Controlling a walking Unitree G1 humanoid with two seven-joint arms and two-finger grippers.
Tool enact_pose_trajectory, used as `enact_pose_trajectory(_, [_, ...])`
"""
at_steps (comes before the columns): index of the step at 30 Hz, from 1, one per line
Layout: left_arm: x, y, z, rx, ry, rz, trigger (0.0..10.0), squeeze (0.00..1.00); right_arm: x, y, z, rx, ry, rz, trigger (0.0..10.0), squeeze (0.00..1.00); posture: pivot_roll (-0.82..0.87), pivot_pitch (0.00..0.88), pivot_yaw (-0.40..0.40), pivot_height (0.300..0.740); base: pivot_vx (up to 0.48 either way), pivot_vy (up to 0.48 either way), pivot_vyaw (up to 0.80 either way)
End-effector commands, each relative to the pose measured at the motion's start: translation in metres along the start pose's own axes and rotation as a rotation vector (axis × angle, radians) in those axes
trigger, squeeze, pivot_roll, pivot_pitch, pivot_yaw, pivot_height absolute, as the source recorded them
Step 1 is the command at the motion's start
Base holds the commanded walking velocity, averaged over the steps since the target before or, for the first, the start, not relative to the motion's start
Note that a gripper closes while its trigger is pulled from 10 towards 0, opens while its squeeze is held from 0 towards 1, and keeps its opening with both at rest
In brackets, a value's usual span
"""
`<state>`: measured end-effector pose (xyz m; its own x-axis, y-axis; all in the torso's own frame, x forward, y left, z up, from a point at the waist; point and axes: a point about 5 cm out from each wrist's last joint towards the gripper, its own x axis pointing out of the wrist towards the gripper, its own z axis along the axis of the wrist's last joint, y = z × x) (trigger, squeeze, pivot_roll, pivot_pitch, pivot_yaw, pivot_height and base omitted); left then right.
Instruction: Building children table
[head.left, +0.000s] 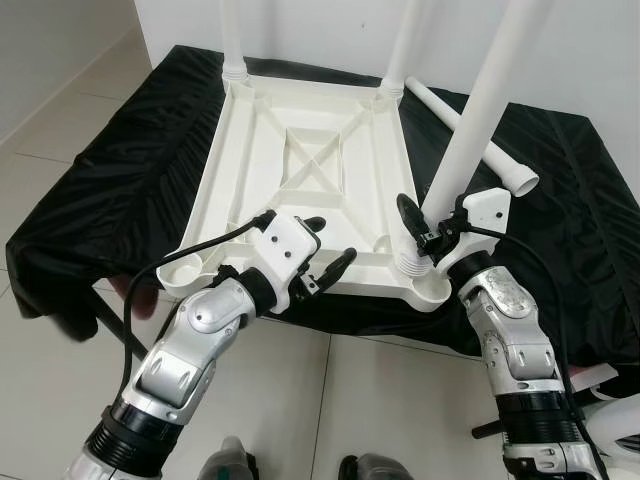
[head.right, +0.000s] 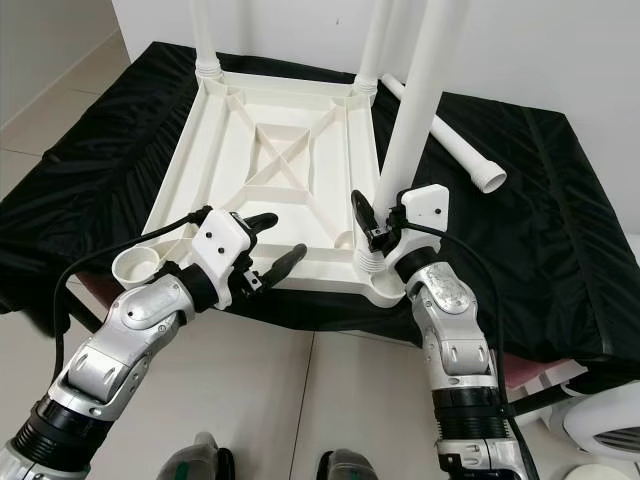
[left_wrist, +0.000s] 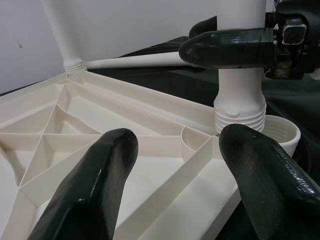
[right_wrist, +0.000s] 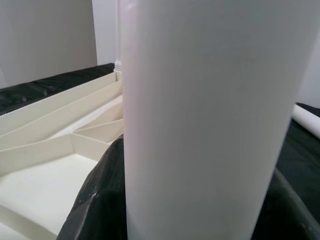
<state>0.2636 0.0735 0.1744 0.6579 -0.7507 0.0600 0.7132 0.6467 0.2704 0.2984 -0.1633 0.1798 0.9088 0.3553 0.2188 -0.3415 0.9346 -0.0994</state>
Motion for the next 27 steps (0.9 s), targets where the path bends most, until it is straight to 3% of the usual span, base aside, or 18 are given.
enact_pose_trajectory(1, [-0.001,-0.004,0.002,0.009,-0.002,-0.089,10.0,0.00,-0.003,-0.002,0.004,0.004,-0.006,0.006,10.0,0.00,0.05,0.044,-0.064,0.740,0.000,0.000,0.00])
enact_pose_trajectory(13, [-0.001,0.001,0.001,0.021,0.003,-0.090,10.0,0.00,-0.022,-0.019,0.012,0.056,-0.014,-0.003,10.0,0.00,0.03,0.028,-0.049,0.740,0.000,0.000,0.00])
enact_pose_trajectory(22, [0.000,0.003,0.002,0.038,0.006,-0.101,10.0,0.00,-0.036,-0.009,0.003,0.084,0.051,0.095,10.0,0.00,0.03,0.025,-0.040,0.740,0.000,0.000,0.00])
enact_pose_trajectory(27, [0.000,0.004,0.003,0.042,0.003,-0.100,10.0,0.00,-0.037,-0.008,-0.003,0.090,0.071,0.090,10.0,0.00,0.04,0.029,-0.041,0.740,0.000,0.000,0.00])
